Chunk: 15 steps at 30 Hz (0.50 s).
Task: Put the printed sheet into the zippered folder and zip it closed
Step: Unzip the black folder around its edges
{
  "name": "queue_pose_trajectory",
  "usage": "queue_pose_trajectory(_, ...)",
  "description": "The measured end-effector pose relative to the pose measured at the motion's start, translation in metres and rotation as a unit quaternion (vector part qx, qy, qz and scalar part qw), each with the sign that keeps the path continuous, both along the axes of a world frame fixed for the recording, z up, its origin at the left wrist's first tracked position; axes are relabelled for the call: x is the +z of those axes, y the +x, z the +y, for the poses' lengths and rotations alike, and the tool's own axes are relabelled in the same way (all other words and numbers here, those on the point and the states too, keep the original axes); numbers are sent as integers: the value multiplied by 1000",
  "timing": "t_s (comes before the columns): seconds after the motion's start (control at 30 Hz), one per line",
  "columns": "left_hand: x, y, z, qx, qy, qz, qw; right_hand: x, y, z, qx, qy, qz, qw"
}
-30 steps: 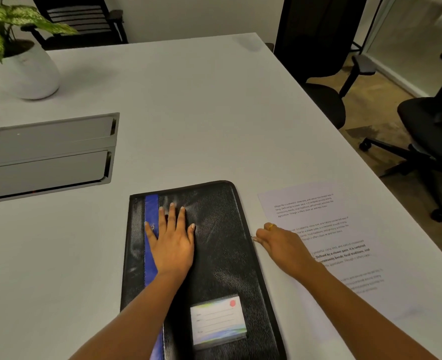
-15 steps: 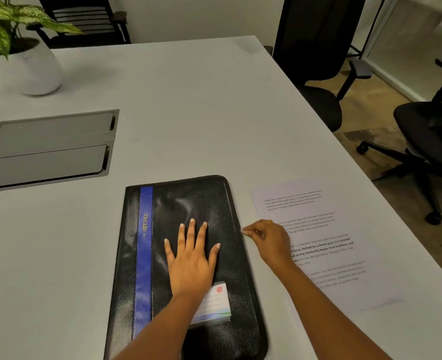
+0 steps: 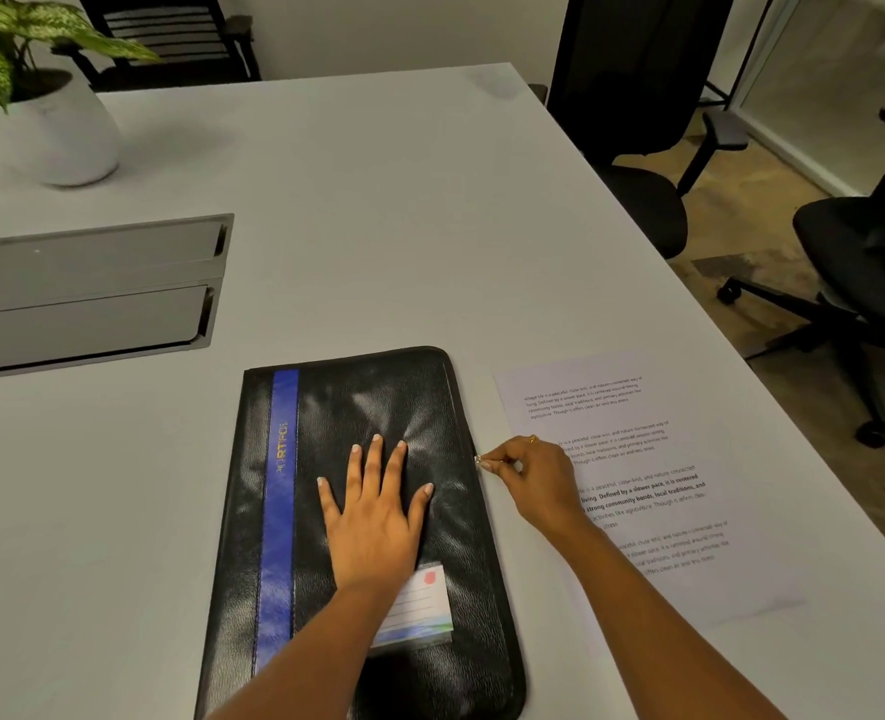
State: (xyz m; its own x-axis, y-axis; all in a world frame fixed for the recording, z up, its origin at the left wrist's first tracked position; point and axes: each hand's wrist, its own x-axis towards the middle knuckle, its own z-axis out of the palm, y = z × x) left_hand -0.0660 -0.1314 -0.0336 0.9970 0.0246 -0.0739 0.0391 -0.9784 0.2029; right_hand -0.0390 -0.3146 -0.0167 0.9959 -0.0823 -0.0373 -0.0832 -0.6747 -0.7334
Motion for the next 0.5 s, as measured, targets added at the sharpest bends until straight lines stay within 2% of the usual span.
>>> queue_pose_trajectory(0.23, 1, 0, 0, -4, -2, -6, 1000, 1, -2, 2, -8, 17, 3, 1000)
queue_pose_trajectory(0.5, -3, 1, 1, -3, 1, -2, 1000, 8, 7, 1, 34, -47, 49, 997)
